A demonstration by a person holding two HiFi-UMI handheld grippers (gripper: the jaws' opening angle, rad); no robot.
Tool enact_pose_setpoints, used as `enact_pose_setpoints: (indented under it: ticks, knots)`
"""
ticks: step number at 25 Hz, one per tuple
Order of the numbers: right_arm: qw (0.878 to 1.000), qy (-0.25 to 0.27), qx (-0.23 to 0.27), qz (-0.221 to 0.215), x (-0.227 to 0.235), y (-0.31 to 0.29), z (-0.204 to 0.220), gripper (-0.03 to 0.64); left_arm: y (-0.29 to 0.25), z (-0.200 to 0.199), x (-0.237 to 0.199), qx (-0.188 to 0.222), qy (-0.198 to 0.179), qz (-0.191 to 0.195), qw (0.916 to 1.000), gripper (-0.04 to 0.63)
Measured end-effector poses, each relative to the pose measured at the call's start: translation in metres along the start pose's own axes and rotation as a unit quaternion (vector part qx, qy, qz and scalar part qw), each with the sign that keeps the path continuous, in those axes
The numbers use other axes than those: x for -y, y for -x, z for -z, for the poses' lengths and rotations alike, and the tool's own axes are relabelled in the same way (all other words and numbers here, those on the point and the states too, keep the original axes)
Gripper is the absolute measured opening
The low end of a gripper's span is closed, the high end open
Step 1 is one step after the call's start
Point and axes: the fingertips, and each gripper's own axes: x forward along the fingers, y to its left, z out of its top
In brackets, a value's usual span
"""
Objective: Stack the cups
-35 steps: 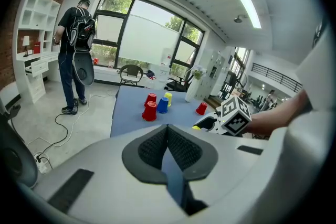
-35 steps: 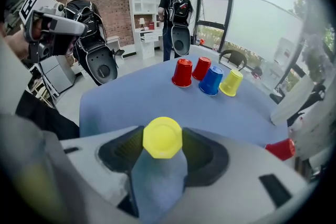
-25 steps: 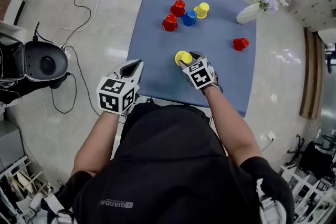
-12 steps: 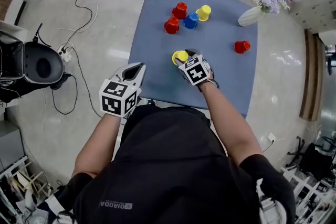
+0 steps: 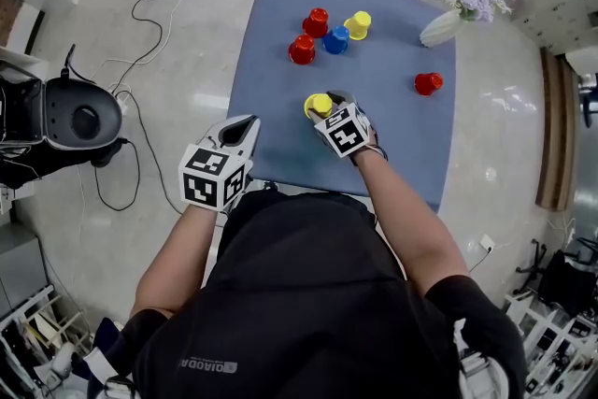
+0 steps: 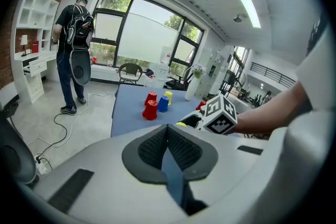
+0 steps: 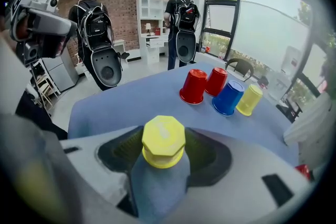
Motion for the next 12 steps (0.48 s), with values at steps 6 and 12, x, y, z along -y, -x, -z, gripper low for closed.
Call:
enact_pose_setpoints:
  ticks: [6, 12]
  knots:
    - [1.000, -0.006, 0.007, -0.004, -0.004, 0.008, 0.001, 0.256, 0.000, 0.000, 0.001, -0.003, -0.005, -0.001, 1.0000, 0.003]
    - [0.998, -0.031, 0.060, -0.016, -0.006, 0.039, -0.006, 0.256, -0.006, -0.004, 0.007, -0.005, -0.012, -0.001, 0.9999, 0.004]
